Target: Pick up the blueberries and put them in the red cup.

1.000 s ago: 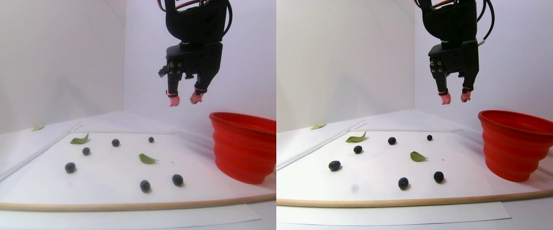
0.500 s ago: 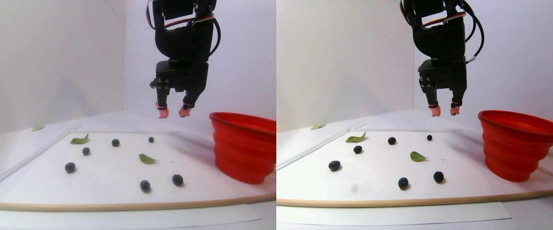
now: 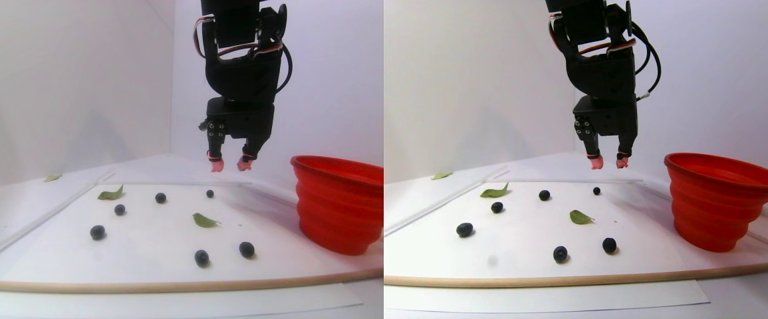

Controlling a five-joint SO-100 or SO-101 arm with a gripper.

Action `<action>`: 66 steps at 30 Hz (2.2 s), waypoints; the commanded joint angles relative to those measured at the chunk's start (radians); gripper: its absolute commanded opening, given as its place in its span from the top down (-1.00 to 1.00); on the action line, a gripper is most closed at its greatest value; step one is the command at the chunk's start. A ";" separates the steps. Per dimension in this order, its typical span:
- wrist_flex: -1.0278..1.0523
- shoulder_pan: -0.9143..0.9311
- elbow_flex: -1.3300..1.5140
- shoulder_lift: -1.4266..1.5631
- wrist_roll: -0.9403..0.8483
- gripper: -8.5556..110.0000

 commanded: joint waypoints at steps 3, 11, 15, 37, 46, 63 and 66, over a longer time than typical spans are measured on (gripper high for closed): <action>-0.051 -0.014 -0.072 0.000 0.011 0.53; -0.078 -0.025 -0.114 -0.054 0.029 0.53; -0.100 -0.031 -0.132 -0.078 0.034 0.53; -0.207 -0.055 -0.247 -0.241 0.074 0.50; -0.247 -0.071 -0.299 -0.301 0.094 0.50; -0.273 -0.072 -0.436 -0.411 0.118 0.50; -0.279 -0.074 -0.449 -0.426 0.124 0.50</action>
